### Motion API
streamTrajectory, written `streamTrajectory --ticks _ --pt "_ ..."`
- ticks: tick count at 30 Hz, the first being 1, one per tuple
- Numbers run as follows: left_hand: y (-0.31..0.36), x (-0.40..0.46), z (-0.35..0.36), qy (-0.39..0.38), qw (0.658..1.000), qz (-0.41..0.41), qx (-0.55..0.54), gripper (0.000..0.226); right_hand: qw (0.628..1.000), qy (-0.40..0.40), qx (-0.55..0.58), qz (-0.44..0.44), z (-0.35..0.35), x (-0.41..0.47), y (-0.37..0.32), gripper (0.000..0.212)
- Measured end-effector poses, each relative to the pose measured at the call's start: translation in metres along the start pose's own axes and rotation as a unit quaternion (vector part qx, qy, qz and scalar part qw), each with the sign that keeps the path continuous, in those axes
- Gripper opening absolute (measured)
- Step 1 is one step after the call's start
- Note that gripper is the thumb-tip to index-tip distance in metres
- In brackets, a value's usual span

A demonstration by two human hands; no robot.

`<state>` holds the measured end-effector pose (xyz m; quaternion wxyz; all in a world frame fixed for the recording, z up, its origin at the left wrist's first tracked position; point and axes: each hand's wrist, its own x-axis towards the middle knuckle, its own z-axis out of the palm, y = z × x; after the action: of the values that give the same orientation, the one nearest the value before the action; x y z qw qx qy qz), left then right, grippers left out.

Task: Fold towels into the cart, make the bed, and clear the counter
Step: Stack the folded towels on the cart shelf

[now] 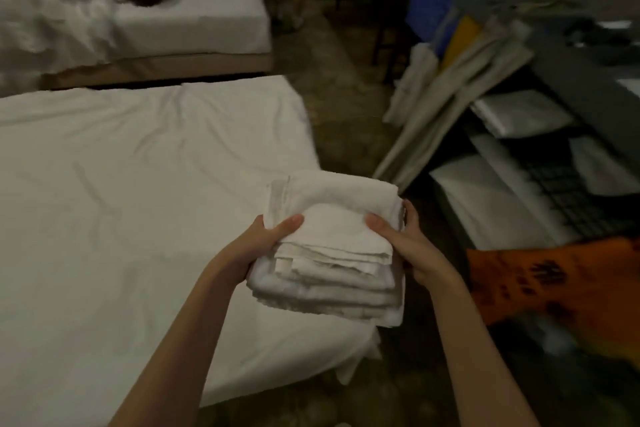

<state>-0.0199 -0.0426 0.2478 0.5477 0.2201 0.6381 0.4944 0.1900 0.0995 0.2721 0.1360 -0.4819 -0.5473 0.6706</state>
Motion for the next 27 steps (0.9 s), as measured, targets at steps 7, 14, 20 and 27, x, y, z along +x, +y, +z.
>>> streamTrajectory --ticks 7,14,20,27 --pt "0.047 0.090 0.151 -0.120 0.992 -0.013 0.042 0.056 0.991 0.121 0.063 -0.002 -0.157 -0.007 -0.001 0.120" --pt "0.086 0.179 0.255 -0.226 0.968 -0.028 0.104 0.074 0.960 0.234 0.148 -0.025 -0.251 0.006 0.015 0.110" --pt "0.112 0.238 0.326 -0.255 0.954 -0.074 0.139 0.065 0.943 0.282 0.178 -0.011 -0.312 0.028 0.015 0.109" --pt "0.137 0.320 0.401 -0.237 0.951 -0.086 0.176 0.102 0.941 0.289 0.179 0.006 -0.397 0.089 0.012 0.108"
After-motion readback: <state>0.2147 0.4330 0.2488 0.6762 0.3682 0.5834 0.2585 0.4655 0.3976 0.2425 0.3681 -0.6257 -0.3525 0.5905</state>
